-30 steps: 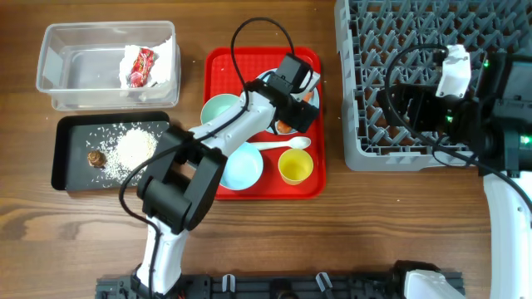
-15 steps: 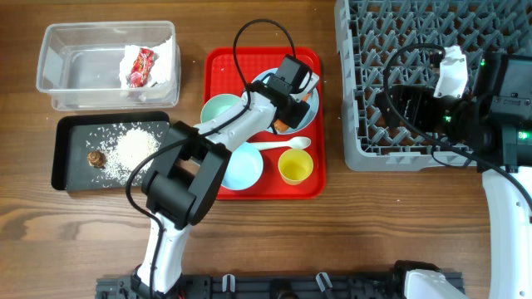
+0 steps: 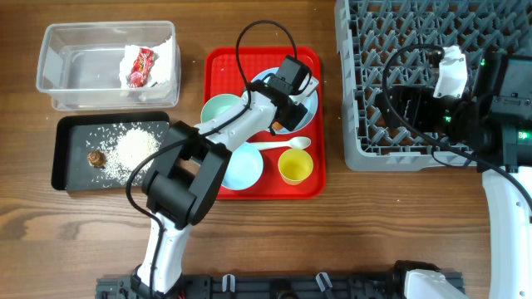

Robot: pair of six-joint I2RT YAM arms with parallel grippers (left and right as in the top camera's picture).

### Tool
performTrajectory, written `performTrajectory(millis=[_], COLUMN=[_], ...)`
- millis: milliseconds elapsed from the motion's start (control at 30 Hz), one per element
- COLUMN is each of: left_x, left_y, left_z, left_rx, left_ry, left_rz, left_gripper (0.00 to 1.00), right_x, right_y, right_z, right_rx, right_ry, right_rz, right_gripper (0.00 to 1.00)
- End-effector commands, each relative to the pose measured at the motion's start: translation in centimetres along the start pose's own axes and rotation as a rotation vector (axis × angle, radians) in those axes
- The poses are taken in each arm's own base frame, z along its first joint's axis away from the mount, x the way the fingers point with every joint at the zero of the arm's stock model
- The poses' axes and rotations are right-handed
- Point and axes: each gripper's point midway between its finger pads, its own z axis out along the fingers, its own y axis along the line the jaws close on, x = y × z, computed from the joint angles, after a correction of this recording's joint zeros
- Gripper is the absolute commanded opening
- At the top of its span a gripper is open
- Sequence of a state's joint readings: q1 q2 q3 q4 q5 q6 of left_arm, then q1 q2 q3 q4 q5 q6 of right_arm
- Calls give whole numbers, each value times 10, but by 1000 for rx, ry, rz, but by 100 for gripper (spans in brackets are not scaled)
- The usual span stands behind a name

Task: Sort waste into correct bins and load items into the dishwasher rack
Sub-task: 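Grasp the carrot on the blue plate with the left gripper, then carry the carrot to the black tray and release it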

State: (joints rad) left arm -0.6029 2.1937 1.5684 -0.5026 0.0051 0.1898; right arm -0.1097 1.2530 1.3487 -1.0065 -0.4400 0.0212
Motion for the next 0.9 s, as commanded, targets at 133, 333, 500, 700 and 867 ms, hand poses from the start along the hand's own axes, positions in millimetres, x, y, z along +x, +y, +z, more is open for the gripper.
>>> performTrajectory(millis=[133,333,500,700,867], left_x=[3,-33,-47,-13,72], left_y=[8,23,38,73,110], left_z=[-5,-73,-138,-215,-248], left_rx=[-35,-97,-108,-140,-211], left_ry=[14,-127,-224,-216,-7], left_rz=[-27,-146,-254,-497,-747], left_gripper=[8,5,4,9,9], right_x=[1,-1,-2,-2,-4], right_y=[-4,-4,-4,-4,-5], right_z=[4,4,4,4,5], right_rx=[9,9,9,10,9], right_ry=[7,-1,-4,-4,-12], right_rz=[-14,-18,-17,-20,-23], right_gripper=[100,100,100,100,100])
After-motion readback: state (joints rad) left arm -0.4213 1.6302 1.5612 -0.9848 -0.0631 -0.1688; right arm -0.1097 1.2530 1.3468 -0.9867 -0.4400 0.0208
